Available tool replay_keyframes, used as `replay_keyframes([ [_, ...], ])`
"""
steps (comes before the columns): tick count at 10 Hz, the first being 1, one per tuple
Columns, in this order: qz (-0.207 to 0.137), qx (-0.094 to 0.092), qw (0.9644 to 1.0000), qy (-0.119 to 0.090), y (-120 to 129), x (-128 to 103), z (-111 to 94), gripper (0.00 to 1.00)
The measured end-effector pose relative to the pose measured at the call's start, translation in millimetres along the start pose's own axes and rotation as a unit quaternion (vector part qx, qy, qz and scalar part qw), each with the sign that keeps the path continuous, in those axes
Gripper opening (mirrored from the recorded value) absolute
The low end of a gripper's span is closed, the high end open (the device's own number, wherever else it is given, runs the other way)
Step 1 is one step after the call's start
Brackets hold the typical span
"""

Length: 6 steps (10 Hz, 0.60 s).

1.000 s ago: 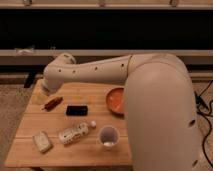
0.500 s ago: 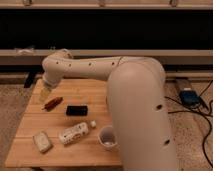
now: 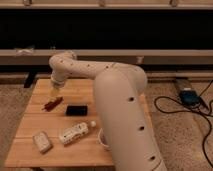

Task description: Place the pepper in the ceramic bowl

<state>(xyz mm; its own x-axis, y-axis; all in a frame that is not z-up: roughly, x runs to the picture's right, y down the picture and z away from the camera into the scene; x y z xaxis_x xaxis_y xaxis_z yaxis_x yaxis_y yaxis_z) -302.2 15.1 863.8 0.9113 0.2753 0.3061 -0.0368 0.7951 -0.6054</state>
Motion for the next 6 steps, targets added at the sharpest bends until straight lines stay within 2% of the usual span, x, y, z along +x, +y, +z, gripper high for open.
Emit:
replay_keyframes([
  [1,-0.008,0.0,0.9999,0.01,-1.2,0.8,6.6,0.8],
  [3,-0.035,-0.004,0.999,0.029,3.5,-13.2,25.0,0.8],
  [6,-0.059,-0.013,0.9967,0.053,10.1,-16.3,50.4,0.8],
])
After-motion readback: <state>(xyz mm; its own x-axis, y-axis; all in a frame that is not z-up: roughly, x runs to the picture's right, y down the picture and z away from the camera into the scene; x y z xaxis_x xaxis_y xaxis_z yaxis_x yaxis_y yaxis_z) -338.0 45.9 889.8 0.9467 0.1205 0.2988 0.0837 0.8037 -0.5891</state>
